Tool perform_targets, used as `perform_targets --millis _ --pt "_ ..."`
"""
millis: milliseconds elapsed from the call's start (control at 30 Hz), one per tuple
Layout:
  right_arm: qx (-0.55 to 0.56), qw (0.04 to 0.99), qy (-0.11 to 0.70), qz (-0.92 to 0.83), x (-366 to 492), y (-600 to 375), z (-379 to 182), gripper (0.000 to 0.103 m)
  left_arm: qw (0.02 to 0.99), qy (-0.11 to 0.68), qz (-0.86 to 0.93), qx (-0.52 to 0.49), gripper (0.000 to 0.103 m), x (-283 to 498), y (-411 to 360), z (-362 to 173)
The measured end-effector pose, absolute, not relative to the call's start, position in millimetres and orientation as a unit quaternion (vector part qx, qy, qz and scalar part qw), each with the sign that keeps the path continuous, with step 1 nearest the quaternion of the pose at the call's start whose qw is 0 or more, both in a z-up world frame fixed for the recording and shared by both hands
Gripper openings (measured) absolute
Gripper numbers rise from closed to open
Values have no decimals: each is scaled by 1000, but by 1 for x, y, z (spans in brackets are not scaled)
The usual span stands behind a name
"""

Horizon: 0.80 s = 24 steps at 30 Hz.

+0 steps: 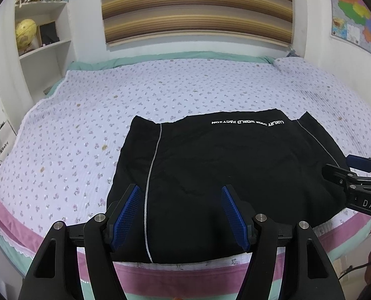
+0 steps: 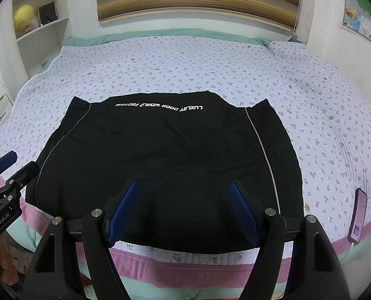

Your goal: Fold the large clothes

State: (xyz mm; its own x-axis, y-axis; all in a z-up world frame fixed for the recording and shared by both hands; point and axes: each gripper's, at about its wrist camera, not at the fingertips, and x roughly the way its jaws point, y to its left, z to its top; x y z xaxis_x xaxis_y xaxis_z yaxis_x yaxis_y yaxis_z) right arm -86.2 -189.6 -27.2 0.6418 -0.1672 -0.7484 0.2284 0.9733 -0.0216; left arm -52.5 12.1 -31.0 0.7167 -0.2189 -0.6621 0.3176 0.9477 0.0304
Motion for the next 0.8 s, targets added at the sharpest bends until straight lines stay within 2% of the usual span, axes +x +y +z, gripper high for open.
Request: perform_targets --millis 800 --pt "42 900 420 -107 -75 -193 -37 77 923 353 -128 81 69 -37 9 -37"
